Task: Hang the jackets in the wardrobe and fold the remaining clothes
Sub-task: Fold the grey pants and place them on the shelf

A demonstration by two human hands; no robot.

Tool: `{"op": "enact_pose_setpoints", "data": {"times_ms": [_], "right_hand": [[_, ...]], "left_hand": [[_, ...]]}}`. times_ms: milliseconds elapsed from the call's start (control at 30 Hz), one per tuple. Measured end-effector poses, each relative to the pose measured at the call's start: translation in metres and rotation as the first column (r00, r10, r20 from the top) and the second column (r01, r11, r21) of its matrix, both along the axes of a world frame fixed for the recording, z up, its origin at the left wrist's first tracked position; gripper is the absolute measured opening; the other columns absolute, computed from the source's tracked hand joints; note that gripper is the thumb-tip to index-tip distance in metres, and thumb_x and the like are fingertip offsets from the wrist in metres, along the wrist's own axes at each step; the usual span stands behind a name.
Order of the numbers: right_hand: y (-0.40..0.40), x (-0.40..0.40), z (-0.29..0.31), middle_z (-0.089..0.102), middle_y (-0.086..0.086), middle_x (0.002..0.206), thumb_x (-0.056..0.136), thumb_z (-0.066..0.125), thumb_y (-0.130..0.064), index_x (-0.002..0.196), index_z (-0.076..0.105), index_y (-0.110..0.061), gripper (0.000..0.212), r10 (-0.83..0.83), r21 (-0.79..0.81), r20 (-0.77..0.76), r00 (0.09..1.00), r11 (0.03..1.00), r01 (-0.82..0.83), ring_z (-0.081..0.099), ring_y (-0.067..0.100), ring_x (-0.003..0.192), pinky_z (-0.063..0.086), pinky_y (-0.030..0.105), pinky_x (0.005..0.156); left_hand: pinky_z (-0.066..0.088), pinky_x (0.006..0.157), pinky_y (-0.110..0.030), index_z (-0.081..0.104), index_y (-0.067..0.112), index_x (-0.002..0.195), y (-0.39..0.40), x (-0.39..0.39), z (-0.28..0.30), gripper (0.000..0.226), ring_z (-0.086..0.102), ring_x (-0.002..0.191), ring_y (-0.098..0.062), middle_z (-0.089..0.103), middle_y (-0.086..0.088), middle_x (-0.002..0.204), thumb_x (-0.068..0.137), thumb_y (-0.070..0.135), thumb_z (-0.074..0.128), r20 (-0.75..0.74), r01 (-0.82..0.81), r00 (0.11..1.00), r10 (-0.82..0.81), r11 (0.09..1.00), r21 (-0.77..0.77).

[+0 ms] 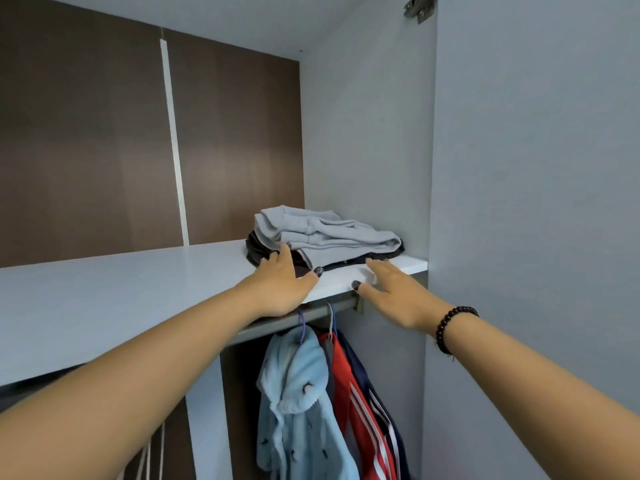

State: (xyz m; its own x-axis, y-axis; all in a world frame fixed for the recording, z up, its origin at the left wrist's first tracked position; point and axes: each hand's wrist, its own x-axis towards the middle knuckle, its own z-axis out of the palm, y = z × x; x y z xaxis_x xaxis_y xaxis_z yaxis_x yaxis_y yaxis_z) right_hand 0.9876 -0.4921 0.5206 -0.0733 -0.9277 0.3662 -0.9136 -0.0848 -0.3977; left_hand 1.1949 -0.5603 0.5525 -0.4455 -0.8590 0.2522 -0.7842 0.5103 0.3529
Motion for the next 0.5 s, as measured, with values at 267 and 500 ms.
{"op": "enact_pose_setpoints", "data": {"times_ms": [267,500], "right_hand": [[0.126,-0.016,-0.043,0.01,-0.004,0.161,0.096,0.039,-0.053,0.153,0.012,-0.017,0.073,-0.078,0.053,0.015,0.997,0.996,0.077,0.009,0.006,0.146,0.004,0.01,0.105],[0.244,-0.043,-0.087,0.002,-0.014,0.16,0.094,0.037,-0.058,0.154,0.006,-0.023,0.076,-0.195,0.069,0.038,0.98,0.979,0.192,0.0,-0.004,0.143,-0.001,0.01,0.107]], "left_hand": [[0.012,0.119,-0.045,0.01,0.013,0.154,0.084,-0.028,-0.027,0.075,0.0,0.149,-0.027,0.01,-0.013,0.161,0.097,0.061,0.021,0.243,0.116,0.967,-0.08,0.984,-0.138],[0.002,0.12,-0.038,0.0,0.02,0.155,0.185,-0.086,-0.076,0.079,-0.012,0.149,-0.018,-0.006,-0.003,0.163,0.095,0.066,0.021,0.157,0.311,0.935,-0.318,0.948,0.07]]}}
